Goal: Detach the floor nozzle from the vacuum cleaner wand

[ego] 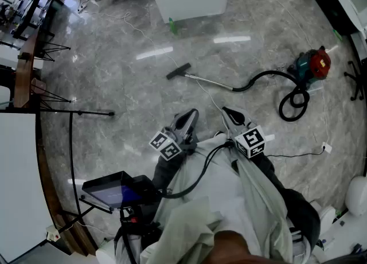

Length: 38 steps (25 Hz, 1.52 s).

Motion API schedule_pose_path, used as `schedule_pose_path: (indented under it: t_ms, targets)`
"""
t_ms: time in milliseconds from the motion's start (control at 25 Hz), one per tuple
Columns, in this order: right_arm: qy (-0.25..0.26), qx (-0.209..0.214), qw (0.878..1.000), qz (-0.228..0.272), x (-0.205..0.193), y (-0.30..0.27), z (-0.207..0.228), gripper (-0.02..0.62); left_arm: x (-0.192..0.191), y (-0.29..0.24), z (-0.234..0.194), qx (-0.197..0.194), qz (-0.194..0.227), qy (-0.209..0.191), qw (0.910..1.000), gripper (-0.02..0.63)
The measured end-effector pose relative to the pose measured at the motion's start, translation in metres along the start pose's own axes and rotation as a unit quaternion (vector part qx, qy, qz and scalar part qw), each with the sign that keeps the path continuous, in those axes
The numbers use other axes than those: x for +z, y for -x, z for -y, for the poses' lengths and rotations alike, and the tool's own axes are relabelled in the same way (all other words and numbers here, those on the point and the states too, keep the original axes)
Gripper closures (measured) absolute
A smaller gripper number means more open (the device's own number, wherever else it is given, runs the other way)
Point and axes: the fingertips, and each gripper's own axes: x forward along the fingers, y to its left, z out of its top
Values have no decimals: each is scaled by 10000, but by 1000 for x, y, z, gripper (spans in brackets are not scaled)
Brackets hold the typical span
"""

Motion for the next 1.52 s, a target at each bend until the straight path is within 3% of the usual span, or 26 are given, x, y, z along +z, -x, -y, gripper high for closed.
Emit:
schedule_pose_path:
  t_ms: [400, 1120, 1520]
  targets:
    - [40, 36, 10000, 34, -5, 1, 2, 595, -5, 4, -1, 50, 116, 11, 9999, 603]
    - [-100, -343, 9982, 474, 3, 20, 23, 595, 4, -16, 1, -88, 82, -180, 9998, 603]
    - [-356, -331, 9980, 416, -16, 48, 41, 595, -23, -19, 17, 176, 54, -140, 9997, 603]
